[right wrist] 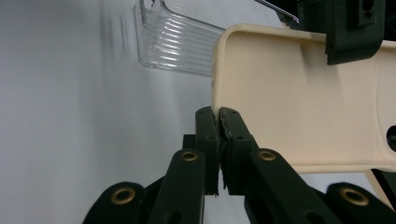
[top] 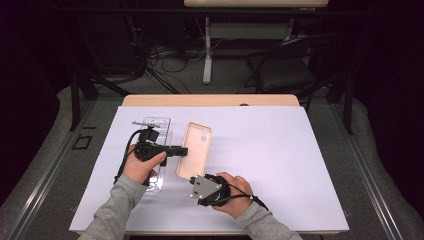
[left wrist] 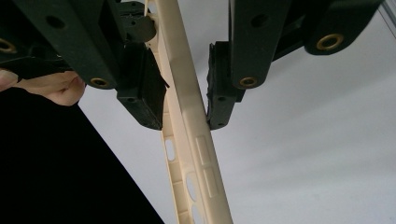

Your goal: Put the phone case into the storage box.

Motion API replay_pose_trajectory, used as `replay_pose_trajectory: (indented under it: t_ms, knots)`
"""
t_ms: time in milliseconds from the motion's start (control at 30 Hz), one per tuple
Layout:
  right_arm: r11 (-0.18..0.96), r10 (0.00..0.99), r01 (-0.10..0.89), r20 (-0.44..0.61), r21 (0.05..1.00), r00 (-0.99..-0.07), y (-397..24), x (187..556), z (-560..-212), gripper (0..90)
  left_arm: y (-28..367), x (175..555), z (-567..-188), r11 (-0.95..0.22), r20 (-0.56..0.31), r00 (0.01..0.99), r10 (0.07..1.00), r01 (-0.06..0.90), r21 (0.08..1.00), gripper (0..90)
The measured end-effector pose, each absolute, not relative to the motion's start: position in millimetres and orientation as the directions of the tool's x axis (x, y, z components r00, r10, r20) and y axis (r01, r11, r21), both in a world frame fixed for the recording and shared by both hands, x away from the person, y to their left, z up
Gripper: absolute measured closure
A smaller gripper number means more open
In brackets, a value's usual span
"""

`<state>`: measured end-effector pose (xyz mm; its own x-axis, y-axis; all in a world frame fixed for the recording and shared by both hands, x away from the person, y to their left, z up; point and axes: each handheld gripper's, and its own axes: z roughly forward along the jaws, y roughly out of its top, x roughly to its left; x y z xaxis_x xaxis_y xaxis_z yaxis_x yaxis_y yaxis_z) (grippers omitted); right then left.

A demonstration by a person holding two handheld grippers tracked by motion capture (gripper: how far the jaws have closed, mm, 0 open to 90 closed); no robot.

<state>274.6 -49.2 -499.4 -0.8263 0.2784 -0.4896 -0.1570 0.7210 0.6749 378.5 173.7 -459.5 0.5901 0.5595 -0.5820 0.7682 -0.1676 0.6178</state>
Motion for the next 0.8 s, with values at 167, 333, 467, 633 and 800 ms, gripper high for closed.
replay_pose_trajectory:
  t_ms: [167,333,467,633,800]
  knots:
    - [0.718,0.281,-0.155,-0.486,0.678,-0.827,-48.8,273.7,-499.3,87.9,173.5,378.5,-460.2,-0.166,-0.585,0.585,0.562,0.773,0.613,69.9]
    - [0.718,0.279,-0.161,-0.492,0.678,-0.825,-48.8,273.5,-499.0,88.0,175.0,379.0,-460.5,-0.152,-0.590,0.578,0.564,0.775,0.613,72.1]
    - [0.718,0.277,-0.162,-0.492,0.677,-0.825,-48.3,273.4,-499.4,87.9,174.6,378.9,-461.0,-0.151,-0.593,0.576,0.563,0.777,0.611,74.3]
    - [0.720,0.276,-0.163,-0.494,0.675,-0.825,-47.9,273.5,-499.8,87.9,175.0,379.2,-461.2,-0.148,-0.599,0.572,0.560,0.781,0.607,75.2]
    - [0.720,0.277,-0.162,-0.494,0.675,-0.824,-47.3,273.0,-500.2,88.0,175.4,379.7,-462.2,-0.141,-0.608,0.566,0.557,0.786,0.603,75.8]
